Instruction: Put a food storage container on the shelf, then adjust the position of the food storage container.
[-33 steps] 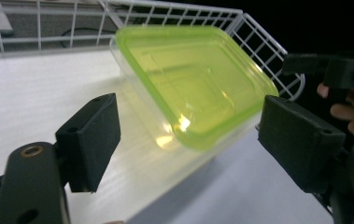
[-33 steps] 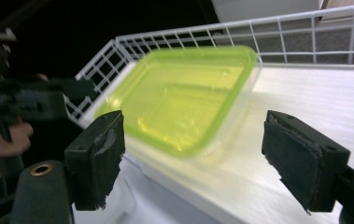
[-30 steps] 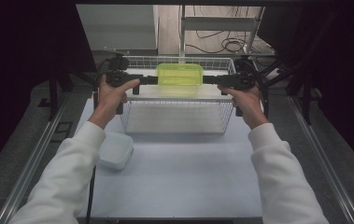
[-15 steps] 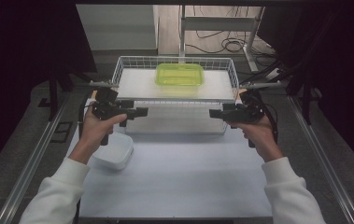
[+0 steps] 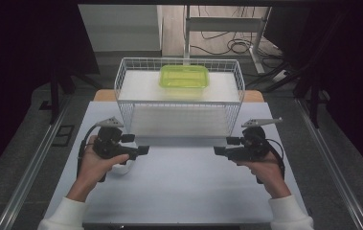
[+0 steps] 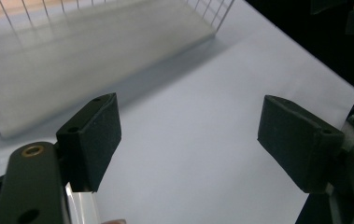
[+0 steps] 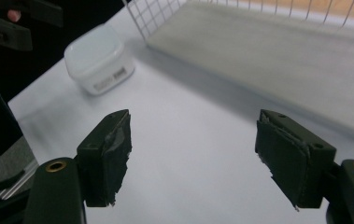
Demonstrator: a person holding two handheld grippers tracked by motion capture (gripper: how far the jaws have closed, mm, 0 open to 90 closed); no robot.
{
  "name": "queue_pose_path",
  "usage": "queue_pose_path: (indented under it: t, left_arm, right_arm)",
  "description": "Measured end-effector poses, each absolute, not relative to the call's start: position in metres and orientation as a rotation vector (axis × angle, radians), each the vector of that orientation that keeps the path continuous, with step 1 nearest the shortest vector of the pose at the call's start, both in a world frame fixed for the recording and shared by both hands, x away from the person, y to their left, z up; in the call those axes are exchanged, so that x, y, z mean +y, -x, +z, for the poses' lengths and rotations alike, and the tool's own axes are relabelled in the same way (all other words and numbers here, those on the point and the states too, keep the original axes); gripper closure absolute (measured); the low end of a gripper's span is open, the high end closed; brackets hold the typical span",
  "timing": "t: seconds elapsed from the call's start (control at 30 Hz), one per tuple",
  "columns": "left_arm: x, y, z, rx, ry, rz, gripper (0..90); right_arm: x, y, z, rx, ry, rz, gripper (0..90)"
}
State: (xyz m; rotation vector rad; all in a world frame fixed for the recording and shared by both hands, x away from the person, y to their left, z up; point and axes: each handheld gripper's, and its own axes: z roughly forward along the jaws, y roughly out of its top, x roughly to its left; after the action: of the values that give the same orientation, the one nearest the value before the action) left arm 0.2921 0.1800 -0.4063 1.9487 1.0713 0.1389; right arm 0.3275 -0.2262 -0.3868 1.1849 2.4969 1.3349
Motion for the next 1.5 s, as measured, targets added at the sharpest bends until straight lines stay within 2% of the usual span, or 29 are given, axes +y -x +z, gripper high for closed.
queue_pose_path:
  t: [0.37,0.53,1.2,1.3,1.5]
  left_arm:
    - [0.184,-0.293,-0.44,1.093,-2.048,0.089,20.8]
    - [0.187,-0.291,-0.444,1.116,-2.05,0.106,21.0]
    - [0.203,-0.295,-0.44,1.16,-2.025,0.14,23.2]
    - [0.204,-0.301,-0.437,1.196,-2.055,0.202,24.4]
    - [0.213,-0.306,-0.437,1.271,-2.095,0.215,28.0]
  right_arm:
    - [-0.218,-0.327,-0.425,2.576,-1.232,1.201,27.1]
    - [-0.215,-0.327,-0.435,2.599,-1.236,1.155,27.1]
    - [-0.217,-0.329,-0.447,2.603,-1.265,1.121,27.1]
    - [-0.218,-0.331,-0.447,2.596,-1.275,1.123,27.1]
    - [-0.227,-0.33,-0.449,2.578,-1.298,1.115,27.1]
